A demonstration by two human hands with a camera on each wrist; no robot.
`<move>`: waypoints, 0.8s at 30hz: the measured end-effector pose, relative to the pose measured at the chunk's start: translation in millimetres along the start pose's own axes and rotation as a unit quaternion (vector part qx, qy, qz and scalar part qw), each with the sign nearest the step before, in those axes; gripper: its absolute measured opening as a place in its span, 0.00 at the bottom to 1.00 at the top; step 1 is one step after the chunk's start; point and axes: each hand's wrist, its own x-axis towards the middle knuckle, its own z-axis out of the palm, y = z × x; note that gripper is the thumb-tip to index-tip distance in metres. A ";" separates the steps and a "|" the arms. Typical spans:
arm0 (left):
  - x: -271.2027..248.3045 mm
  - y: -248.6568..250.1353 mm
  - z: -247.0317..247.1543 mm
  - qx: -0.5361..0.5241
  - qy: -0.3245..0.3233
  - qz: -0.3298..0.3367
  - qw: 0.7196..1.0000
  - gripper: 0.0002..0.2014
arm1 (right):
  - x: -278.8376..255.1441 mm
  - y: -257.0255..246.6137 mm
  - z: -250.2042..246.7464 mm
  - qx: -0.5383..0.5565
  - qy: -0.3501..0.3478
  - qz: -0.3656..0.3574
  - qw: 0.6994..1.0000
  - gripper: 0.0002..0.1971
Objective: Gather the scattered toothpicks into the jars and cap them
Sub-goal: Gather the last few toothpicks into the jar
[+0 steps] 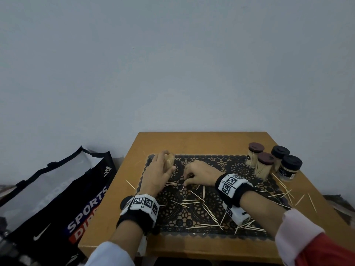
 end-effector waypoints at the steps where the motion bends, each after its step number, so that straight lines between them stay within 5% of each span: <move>1: 0.1 -0.2 0.3 0.000 0.000 -0.005 1.000 0.24 | -0.7 -0.9 -1.3 0.002 -0.001 0.001 1.000 0.12; 10: 1.7 -2.5 2.6 0.010 -0.006 -0.019 1.000 0.28 | -3.8 -4.0 -7.7 0.021 -0.015 0.018 0.999 0.11; 16: 2.2 -4.9 3.9 0.007 -0.009 -0.013 1.000 0.28 | -7.5 -8.7 -11.0 -0.106 -0.013 0.028 0.994 0.08; 20: 2.8 -6.1 4.9 0.003 -0.011 -0.012 1.000 0.28 | -9.8 -10.0 -9.0 -0.107 -0.060 0.028 0.992 0.05; 24: 2.3 -5.1 3.6 0.009 -0.014 -0.009 1.000 0.27 | -7.6 -8.1 -9.6 -0.106 -0.037 0.021 0.993 0.08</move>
